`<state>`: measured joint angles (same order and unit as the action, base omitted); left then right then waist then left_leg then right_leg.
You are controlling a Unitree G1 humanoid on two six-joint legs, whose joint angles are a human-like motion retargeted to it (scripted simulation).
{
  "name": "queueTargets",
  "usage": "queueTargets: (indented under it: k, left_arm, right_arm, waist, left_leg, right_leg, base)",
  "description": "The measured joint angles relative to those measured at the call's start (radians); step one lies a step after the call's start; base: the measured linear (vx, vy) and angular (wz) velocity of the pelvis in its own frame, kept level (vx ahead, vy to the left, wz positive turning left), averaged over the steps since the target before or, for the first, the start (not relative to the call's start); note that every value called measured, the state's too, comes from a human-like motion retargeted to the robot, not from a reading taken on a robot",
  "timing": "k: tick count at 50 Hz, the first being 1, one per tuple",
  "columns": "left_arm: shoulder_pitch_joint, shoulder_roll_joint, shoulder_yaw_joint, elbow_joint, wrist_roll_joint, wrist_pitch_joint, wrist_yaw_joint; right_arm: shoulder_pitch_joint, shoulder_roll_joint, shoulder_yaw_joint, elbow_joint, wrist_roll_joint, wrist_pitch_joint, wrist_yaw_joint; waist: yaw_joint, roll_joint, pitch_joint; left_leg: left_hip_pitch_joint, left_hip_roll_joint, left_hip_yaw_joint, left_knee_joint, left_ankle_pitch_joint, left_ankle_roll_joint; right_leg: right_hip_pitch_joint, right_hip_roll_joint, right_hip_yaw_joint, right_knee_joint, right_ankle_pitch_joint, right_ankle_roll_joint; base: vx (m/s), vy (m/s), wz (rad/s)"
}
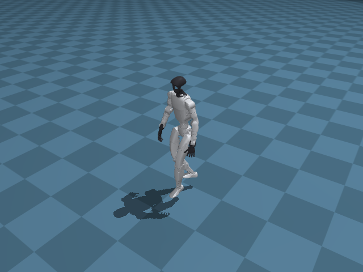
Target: Walk
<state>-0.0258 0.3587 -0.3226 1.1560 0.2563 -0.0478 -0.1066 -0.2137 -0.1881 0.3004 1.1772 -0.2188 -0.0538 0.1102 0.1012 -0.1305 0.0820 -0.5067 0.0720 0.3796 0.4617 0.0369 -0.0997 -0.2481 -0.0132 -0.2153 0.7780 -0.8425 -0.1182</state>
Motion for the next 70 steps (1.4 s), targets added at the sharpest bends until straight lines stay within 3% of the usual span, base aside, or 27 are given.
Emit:
queueTargets:
  k: [7, 11, 15, 18, 21, 24, 29, 33, 37, 45, 50, 57, 64, 70]
  left_arm:
    - [0.080, -0.022, 0.012, 0.024, -0.007, 0.012, -0.044]
    - [0.120, -0.040, 0.013, 0.033, -0.010, 0.021, -0.086]
    - [0.151, -0.060, -0.003, 0.035, -0.009, 0.028, -0.118]
    - [0.159, -0.072, -0.028, 0.036, -0.005, 0.033, -0.130]
    - [0.146, -0.072, -0.049, 0.033, -0.003, 0.036, -0.127]
    - [0.112, -0.065, -0.063, 0.024, -0.007, 0.038, -0.119]
    - [0.045, -0.042, -0.068, -0.002, -0.021, 0.038, -0.099]
    - [-0.003, -0.021, -0.056, -0.027, -0.043, 0.034, -0.079]
    - [-0.050, 0.000, -0.036, -0.048, -0.066, 0.024, -0.056]
    - [-0.114, 0.028, 0.012, -0.055, -0.074, 0.001, -0.010]
    - [-0.108, 0.018, 0.038, -0.032, -0.051, 0.004, -0.004]
    - [-0.071, -0.019, 0.079, 0.027, -0.013, 0.012, -0.003]
    - [-0.033, -0.049, 0.077, 0.075, 0.024, 0.024, -0.008]
    - [-0.007, -0.077, 0.068, 0.128, 0.025, 0.021, -0.022]
  right_arm:
    - [0.035, -0.005, -0.041, -0.017, 0.037, 0.000, -0.006]
    - [0.043, -0.021, -0.075, -0.015, 0.068, 0.002, 0.000]
    - [0.051, -0.041, -0.107, -0.004, 0.096, 0.007, 0.010]
    - [0.060, -0.051, -0.118, 0.010, 0.103, 0.014, 0.018]
    - [0.065, -0.052, -0.122, 0.021, 0.099, 0.022, 0.029]
    - [0.065, -0.051, -0.123, 0.027, 0.089, 0.029, 0.042]
    - [0.068, -0.047, -0.120, 0.029, 0.073, 0.038, 0.056]
    - [0.074, -0.036, -0.112, 0.029, 0.067, 0.044, 0.054]
    - [0.074, -0.024, -0.100, 0.027, 0.062, 0.050, 0.048]
    - [0.070, -0.015, -0.077, 0.045, 0.051, 0.061, 0.037]
    - [0.078, -0.016, -0.068, 0.072, 0.045, 0.062, 0.034]
    - [0.059, -0.027, -0.066, 0.087, 0.035, 0.049, 0.020]
    - [0.030, -0.043, -0.054, 0.059, 0.047, 0.036, 0.013]
    - [0.023, -0.048, -0.050, 0.047, 0.056, 0.027, 0.013]
  waist:
    - [0.004, 0.092, -0.102]
    - [0.009, 0.155, -0.154]
    - [-0.015, 0.174, -0.170]
    - [-0.051, 0.142, -0.157]
    - [-0.080, 0.117, -0.130]
    - [-0.093, 0.118, -0.109]
    - [-0.101, 0.135, -0.096]
    - [-0.124, 0.126, -0.088]
    - [-0.155, 0.097, -0.071]
    - [-0.160, 0.038, -0.069]
    - [-0.133, 0.022, -0.096]
    - [-0.087, 0.061, -0.096]
    - [-0.030, 0.114, -0.081]
    - [0.015, 0.113, -0.086]
  left_leg:
    - [-0.003, 0.039, -0.078, -0.099, 0.282, -0.091]
    - [0.011, 0.076, -0.101, -0.138, 0.306, -0.088]
    - [0.048, 0.047, -0.100, -0.132, 0.165, -0.007]
    - [0.078, -0.038, -0.088, -0.078, -0.061, 0.090]
    - [0.099, -0.108, -0.102, -0.028, -0.237, 0.164]
    - [0.107, -0.136, -0.125, -0.003, -0.327, 0.203]
    - [0.117, -0.133, -0.144, 0.000, -0.390, 0.227]
    - [0.141, -0.144, -0.150, -0.018, -0.407, 0.226]
    - [0.203, -0.178, -0.154, -0.084, -0.399, 0.215]
    - [0.340, -0.225, -0.133, -0.229, -0.371, 0.178]
    - [0.367, -0.221, -0.119, -0.215, -0.389, 0.170]
    - [0.304, -0.123, -0.122, 0.059, -0.416, 0.113]
    - [0.126, 0.106, -0.093, 0.555, -0.478, 0.132]
    - [0.029, 0.158, -0.173, 0.499, -0.500, 0.123]
  right_leg:
    - [-0.073, 0.084, 0.005, 0.109, -0.030, -0.055]
    - [-0.160, 0.114, -0.016, 0.257, -0.030, -0.051]
    - [-0.273, 0.092, 0.012, 0.540, -0.030, 0.014]
    - [-0.323, -0.037, 0.037, 0.833, -0.030, 0.086]
    - [-0.374, -0.136, 0.078, 1.063, -0.029, 0.117]
    - [-0.452, -0.152, 0.113, 1.207, -0.012, 0.132]
    - [-0.602, -0.132, 0.133, 1.268, 0.044, 0.123]
    - [-0.669, -0.134, 0.136, 1.167, 0.057, 0.113]
    - [-0.654, -0.163, 0.123, 0.902, 0.084, 0.117]
    - [-0.434, -0.192, 0.053, 0.199, 0.221, 0.154]
    - [-0.310, -0.171, 0.054, 0.011, 0.258, 0.146]
    - [-0.172, -0.072, 0.082, -0.161, 0.275, 0.113]
    - [-0.079, 0.044, 0.109, -0.293, 0.327, 0.098]
    - [-0.007, 0.083, 0.168, -0.465, 0.407, 0.115]
  base:
    - [0.21, 0.06, -0.44]
    - [0.21, 0.13, -0.55]
    - [0.21, 0.16, 0.00]
    - [0.27, 0.14, 0.49]
    - [0.25, 0.11, 0.48]
    - [0.21, 0.06, 0.22]
    - [0.17, 0.02, 0.02]
    - [0.15, -0.05, 0.15]
    - [0.15, -0.10, 0.23]
    - [0.13, -0.14, -0.02]
    - [0.14, -0.12, -0.21]
    - [0.15, -0.08, -0.40]
    - [0.12, -0.01, -0.55]
    - [0.14, 0.04, -0.58]
